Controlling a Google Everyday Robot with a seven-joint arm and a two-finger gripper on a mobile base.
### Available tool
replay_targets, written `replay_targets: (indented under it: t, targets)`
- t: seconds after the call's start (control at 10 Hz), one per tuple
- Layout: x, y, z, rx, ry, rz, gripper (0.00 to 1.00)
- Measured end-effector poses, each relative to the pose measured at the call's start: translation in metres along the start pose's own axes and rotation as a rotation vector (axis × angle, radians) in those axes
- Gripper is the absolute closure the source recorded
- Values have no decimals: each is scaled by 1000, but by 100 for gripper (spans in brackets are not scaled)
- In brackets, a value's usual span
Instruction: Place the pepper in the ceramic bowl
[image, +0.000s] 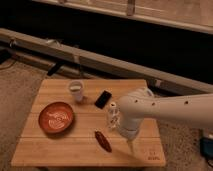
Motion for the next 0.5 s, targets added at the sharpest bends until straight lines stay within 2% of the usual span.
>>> replay_targets:
  t: [0.2,0.3,0.5]
  targets:
    - [0,0,0,3,17,-13,20]
    - [-5,-5,1,21,50,-65,20]
    - [-22,-15,0,81,135,-266,20]
